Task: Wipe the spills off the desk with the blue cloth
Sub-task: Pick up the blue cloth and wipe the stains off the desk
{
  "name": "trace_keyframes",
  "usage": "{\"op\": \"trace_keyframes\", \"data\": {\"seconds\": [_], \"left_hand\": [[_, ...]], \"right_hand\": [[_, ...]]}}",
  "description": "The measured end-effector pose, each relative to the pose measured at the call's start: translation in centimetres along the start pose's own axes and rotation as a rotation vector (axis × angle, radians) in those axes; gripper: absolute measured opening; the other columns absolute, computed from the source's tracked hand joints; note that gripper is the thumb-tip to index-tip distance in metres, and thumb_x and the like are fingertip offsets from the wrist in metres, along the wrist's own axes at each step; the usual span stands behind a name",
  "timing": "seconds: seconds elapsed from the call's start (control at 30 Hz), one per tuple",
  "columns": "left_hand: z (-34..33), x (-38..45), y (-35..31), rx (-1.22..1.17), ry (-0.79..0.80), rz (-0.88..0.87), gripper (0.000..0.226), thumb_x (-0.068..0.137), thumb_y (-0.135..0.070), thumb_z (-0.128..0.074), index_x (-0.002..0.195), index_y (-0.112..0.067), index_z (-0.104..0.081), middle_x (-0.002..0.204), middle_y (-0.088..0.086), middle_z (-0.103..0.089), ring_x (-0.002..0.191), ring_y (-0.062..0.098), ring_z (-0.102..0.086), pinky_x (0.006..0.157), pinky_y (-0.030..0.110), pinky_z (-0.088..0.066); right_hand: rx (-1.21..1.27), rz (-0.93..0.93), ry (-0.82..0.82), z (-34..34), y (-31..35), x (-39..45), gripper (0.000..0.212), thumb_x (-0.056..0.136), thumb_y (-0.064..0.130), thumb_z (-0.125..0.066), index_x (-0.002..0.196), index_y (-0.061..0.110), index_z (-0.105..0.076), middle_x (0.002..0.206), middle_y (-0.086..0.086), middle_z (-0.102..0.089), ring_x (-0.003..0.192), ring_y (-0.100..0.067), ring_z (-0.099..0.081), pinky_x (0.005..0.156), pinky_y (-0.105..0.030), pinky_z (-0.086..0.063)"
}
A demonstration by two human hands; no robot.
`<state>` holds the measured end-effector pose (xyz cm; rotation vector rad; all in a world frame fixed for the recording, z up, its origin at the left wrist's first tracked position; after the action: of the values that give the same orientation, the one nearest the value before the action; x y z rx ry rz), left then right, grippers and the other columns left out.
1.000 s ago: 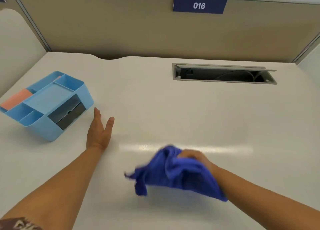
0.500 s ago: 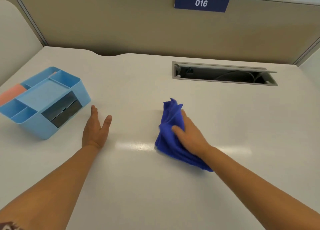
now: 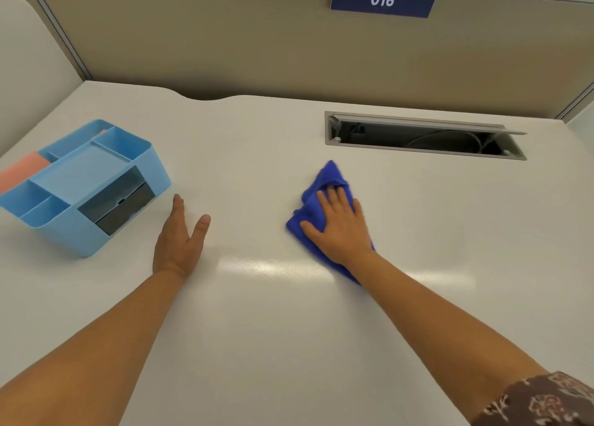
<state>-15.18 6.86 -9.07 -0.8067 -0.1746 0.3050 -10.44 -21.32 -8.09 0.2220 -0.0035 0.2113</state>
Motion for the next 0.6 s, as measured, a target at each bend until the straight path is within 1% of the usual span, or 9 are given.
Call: {"op": "trace_keyframes", "data": {"seconds": [0.1,0.13,0.2,0.27,0.33,0.4,0.5,0.6], "left_hand": [[0.1,0.0,0.1,-0.033,-0.008,0.006,0.068,0.093,-0.043,-0.038,0.148,-0.022,-0.006,0.156,0.001,-0.022,0.143,0.019,-0.023,0.114,0.033,-0.016],[0.1,0.0,0.1,-0.042,-0.011,0.008,0.068,0.092,-0.043,-0.038,0.148,-0.022,-0.006,0.156,0.001,-0.023,0.142,0.019,-0.024,0.114,0.033,-0.017],[0.1,0.1,0.2,-0.052,-0.018,0.013,0.068,0.092,-0.043,-0.039,0.148,-0.022,-0.007,0.155,0.001,-0.023,0.142,0.019,-0.024,0.113,0.032,-0.017],[0.0,0.2,0.2,-0.058,-0.024,0.01,0.068,0.092,-0.044,-0.039,0.148,-0.021,-0.007,0.155,0.001,-0.024,0.142,0.019,-0.024,0.113,0.032,-0.017],[0.0,0.3,0.2,-0.063,-0.025,0.006,0.068,0.092,-0.044,-0.038,0.148,-0.022,-0.007,0.155,0.001,-0.024,0.142,0.02,-0.025,0.113,0.032,-0.018],[0.0,0.3,0.2,-0.054,-0.027,-0.001,0.066,0.093,-0.043,-0.037,0.148,-0.022,-0.008,0.155,0.001,-0.025,0.142,0.021,-0.025,0.113,0.034,-0.018],[0.0,0.3,0.3,-0.048,-0.039,-0.009,0.063,0.094,-0.039,-0.037,0.148,-0.019,-0.01,0.154,0.003,-0.027,0.141,0.022,-0.027,0.112,0.033,-0.02],[0.0,0.4,0.2,-0.049,-0.045,-0.016,0.06,0.095,-0.035,-0.036,0.148,-0.018,-0.012,0.154,0.003,-0.026,0.141,0.021,-0.027,0.112,0.031,-0.02]], "right_hand": [[-0.012,-0.182,-0.057,0.6,-2.5,-2.1,0.072,0.089,0.058,-0.033,0.147,0.018,-0.017,0.158,-0.004,-0.013,0.146,-0.021,-0.005,0.118,-0.046,-0.008],[-0.015,-0.215,-0.07,0.7,-3.0,-3.3,0.072,0.089,0.058,-0.033,0.147,0.018,-0.016,0.158,-0.004,-0.013,0.146,-0.022,-0.005,0.118,-0.046,-0.009],[-0.016,-0.215,-0.061,0.5,-2.8,-6.2,0.072,0.089,0.057,-0.032,0.147,0.019,-0.014,0.159,-0.003,-0.011,0.147,-0.021,-0.003,0.118,-0.045,-0.008],[0.0,-0.135,-0.018,-0.2,-1.0,-9.3,0.075,0.087,0.059,-0.028,0.149,0.021,-0.009,0.16,-0.001,-0.005,0.147,-0.016,0.005,0.119,-0.042,-0.001],[0.024,0.007,0.021,-1.2,2.6,-11.5,0.078,0.084,0.062,-0.026,0.149,0.023,-0.009,0.16,0.002,-0.003,0.145,-0.011,0.011,0.118,-0.038,0.007],[0.041,0.153,0.055,-2.5,6.5,-11.9,0.079,0.083,0.064,-0.028,0.149,0.023,-0.013,0.16,0.002,-0.007,0.146,-0.012,0.009,0.117,-0.039,0.009],[0.05,0.257,0.074,-3.7,11.4,-8.2,0.078,0.084,0.063,-0.03,0.148,0.02,-0.019,0.159,-0.002,-0.011,0.147,-0.017,0.004,0.118,-0.043,0.008],[0.06,0.234,0.057,-4.0,14.1,-2.2,0.074,0.085,0.059,-0.035,0.146,0.016,-0.024,0.158,-0.006,-0.015,0.147,-0.02,-0.001,0.118,-0.047,0.002]]}}
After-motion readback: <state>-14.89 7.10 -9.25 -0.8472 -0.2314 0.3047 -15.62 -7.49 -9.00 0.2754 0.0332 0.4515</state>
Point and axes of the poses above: each hand's wrist, its own x-axis towards the middle knuckle, its own z-axis out of the back of the hand, y = z × x, the point moved 1 cm from there along x, towards the middle knuckle
